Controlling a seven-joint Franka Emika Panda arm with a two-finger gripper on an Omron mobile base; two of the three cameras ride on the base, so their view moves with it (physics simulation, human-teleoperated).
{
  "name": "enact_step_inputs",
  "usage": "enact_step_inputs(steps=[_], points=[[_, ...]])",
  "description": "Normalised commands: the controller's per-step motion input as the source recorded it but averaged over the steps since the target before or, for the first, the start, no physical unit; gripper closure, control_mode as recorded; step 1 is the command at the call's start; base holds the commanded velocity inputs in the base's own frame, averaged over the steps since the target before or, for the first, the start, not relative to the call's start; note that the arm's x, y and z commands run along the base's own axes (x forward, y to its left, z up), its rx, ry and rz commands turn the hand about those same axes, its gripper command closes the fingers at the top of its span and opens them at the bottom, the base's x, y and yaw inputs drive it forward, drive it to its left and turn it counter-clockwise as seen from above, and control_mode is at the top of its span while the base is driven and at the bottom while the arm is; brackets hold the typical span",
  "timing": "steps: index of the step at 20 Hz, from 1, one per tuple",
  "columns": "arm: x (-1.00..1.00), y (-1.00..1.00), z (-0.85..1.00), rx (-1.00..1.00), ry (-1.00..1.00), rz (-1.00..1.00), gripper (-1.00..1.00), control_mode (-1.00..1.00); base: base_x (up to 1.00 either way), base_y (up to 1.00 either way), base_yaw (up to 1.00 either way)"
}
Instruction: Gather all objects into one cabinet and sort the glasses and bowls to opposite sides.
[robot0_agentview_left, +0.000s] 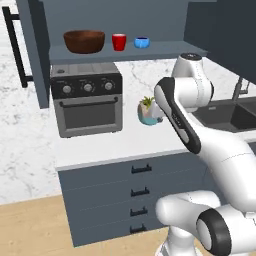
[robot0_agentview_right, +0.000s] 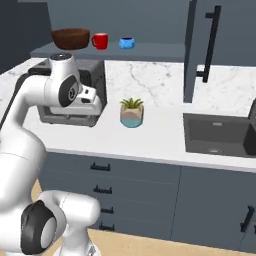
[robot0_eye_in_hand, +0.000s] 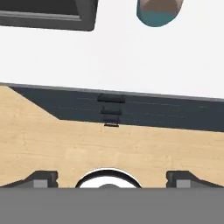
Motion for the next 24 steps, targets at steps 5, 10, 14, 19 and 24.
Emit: enact_step_inputs(steps=[5, 10, 14, 19, 24], points=[[0.00, 0.00, 0.00, 0.00, 0.00, 0.00, -1.00, 1.00, -0.67, 0.00, -0.27], [0.00, 0.00, 0.00, 0.00, 0.00, 0.00, -1.00, 1.00, -0.64, 0.00, -0.38], [0.00, 0.00, 0.00, 0.00, 0.00, 0.00, -1.00, 1.00, -0.57, 0.00, -0.43], [0.00, 0.00, 0.00, 0.00, 0.00, 0.00, -1.00, 1.00, -0.40, 0.00, -0.48], [0.00, 0.00, 0.00, 0.00, 0.00, 0.00, -1.00, 1.00, -0.16, 0.00, -0.54]])
